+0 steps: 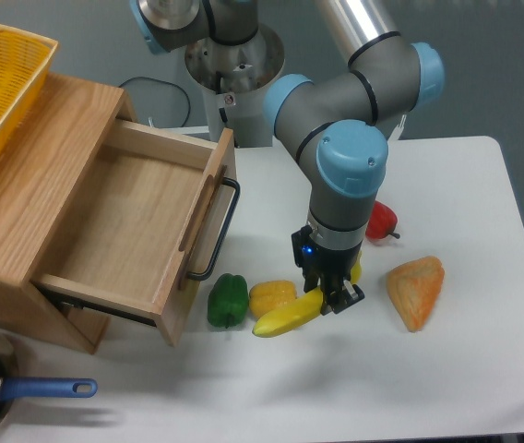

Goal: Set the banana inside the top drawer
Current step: 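Close the gripper on the yellow banana and lift it off the table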

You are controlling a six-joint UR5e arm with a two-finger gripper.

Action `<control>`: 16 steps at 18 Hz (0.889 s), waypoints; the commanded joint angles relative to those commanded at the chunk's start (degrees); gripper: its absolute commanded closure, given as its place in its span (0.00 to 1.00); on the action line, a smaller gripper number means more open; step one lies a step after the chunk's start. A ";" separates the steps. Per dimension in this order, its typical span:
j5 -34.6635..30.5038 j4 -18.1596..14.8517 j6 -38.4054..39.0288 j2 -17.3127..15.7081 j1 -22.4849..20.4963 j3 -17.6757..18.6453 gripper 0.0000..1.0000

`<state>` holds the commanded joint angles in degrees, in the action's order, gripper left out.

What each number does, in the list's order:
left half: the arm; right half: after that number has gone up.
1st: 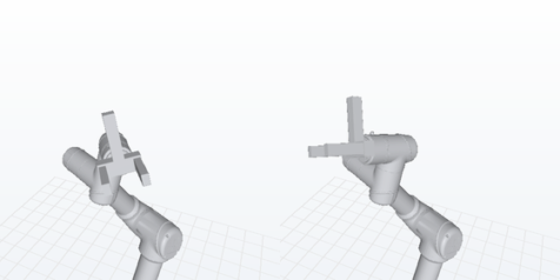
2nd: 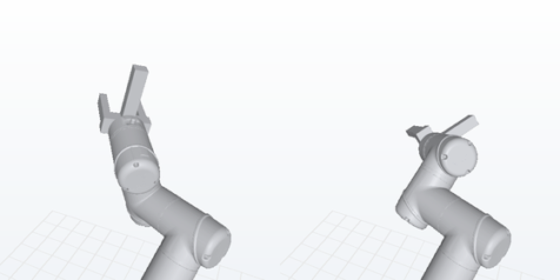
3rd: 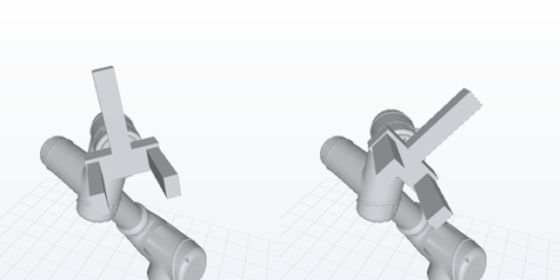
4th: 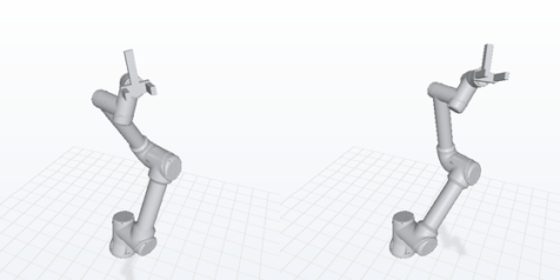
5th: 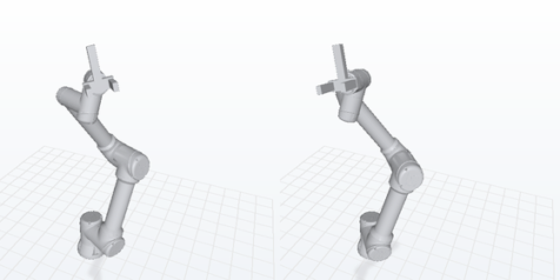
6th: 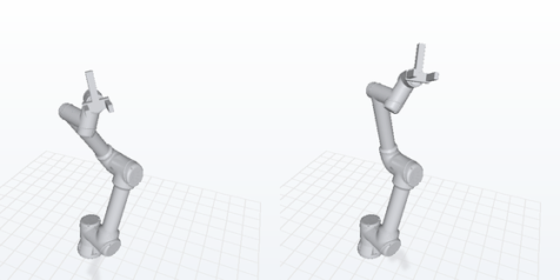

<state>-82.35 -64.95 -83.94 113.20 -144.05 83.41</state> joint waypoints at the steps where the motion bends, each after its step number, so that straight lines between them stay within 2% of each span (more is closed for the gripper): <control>1: -0.35 0.00 0.00 0.09 0.09 0.26 0.70; 9: -2.02 -0.09 0.88 -0.17 0.00 -0.26 0.70; 11: -2.11 -0.18 4.20 -0.35 -0.26 -0.35 0.70; 16: -2.11 -4.39 8.79 -3.24 -0.35 0.00 0.70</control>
<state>-84.46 -69.34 -75.15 109.96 -144.41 83.41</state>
